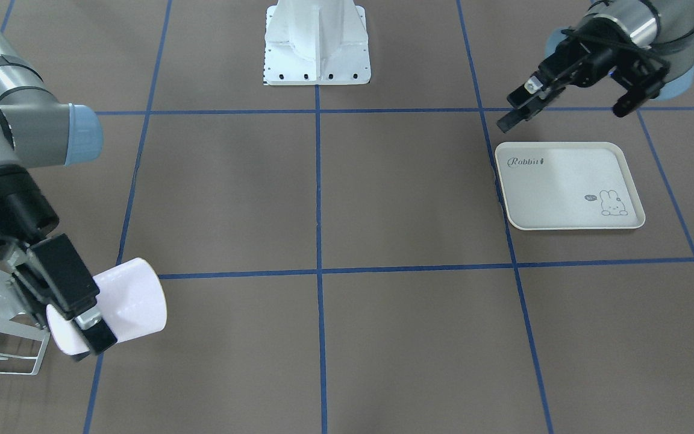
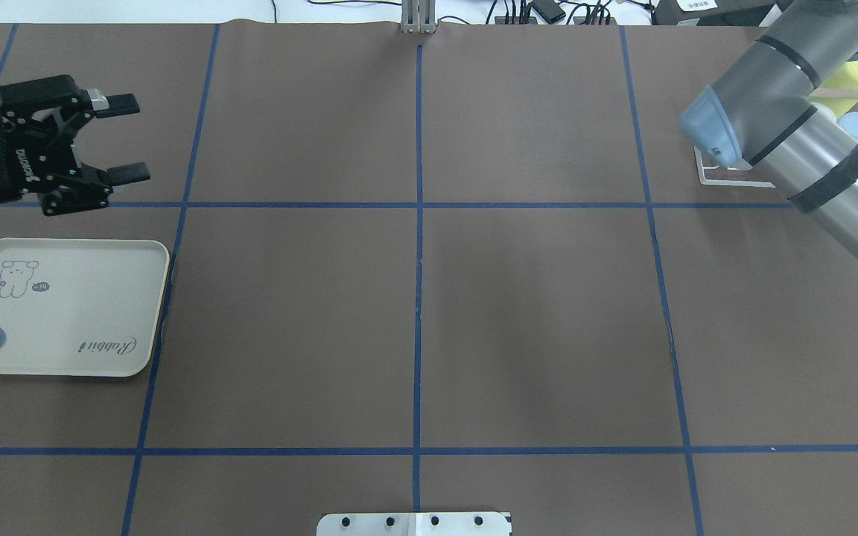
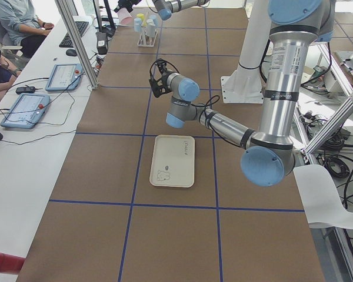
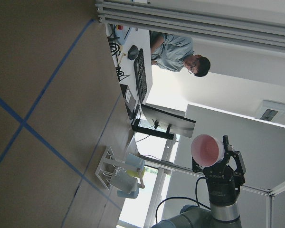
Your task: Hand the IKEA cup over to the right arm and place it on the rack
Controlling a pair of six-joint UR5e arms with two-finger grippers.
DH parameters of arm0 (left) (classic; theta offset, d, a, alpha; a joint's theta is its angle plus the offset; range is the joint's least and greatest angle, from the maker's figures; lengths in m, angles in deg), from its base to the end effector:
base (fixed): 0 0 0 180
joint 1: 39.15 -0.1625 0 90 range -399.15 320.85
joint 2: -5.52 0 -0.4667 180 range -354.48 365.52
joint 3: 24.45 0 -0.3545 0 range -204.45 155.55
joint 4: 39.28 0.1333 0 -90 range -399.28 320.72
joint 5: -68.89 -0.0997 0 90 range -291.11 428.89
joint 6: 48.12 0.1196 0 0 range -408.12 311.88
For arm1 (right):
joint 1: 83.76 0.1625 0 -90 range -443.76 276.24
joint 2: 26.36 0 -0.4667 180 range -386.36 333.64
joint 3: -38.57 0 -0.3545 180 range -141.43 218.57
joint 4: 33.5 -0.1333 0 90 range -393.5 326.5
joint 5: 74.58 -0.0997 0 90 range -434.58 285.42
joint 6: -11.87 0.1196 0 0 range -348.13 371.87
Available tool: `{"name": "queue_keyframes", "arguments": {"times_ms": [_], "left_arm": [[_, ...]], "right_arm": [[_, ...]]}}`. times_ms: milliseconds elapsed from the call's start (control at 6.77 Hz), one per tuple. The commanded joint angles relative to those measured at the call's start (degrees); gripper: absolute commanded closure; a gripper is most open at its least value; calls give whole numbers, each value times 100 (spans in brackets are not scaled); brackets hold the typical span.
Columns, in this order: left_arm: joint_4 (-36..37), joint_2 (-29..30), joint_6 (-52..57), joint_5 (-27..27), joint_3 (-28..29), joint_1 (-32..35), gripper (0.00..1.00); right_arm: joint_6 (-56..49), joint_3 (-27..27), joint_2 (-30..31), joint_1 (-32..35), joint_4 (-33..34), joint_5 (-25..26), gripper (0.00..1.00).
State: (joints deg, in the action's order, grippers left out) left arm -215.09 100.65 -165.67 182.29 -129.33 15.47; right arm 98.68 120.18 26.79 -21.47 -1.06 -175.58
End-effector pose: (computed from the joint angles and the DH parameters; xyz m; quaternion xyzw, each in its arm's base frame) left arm 0.1925 -0.4192 0.3802 0.0639 0.7880 -0.2662 0.5514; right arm -0.2349 -0.6849 0.2757 0.3083 -0.6090 0.3021 0.6654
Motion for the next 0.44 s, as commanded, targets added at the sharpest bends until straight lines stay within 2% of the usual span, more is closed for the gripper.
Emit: {"name": "queue_keyframes", "arguments": {"times_ms": [0,148,295], "left_arm": [[591,-798,1980,560,-51,663,0],[992,-1064,2921,568,-94,847,0],[1596,-1249,3940,569,-208,979,0]], "right_arm": [[-1887,-40,151,160,1049,725,100],[-2818,-92,300,178,1184,1061,100],[-3367,-154,467,274,1185,1126,100]]}}
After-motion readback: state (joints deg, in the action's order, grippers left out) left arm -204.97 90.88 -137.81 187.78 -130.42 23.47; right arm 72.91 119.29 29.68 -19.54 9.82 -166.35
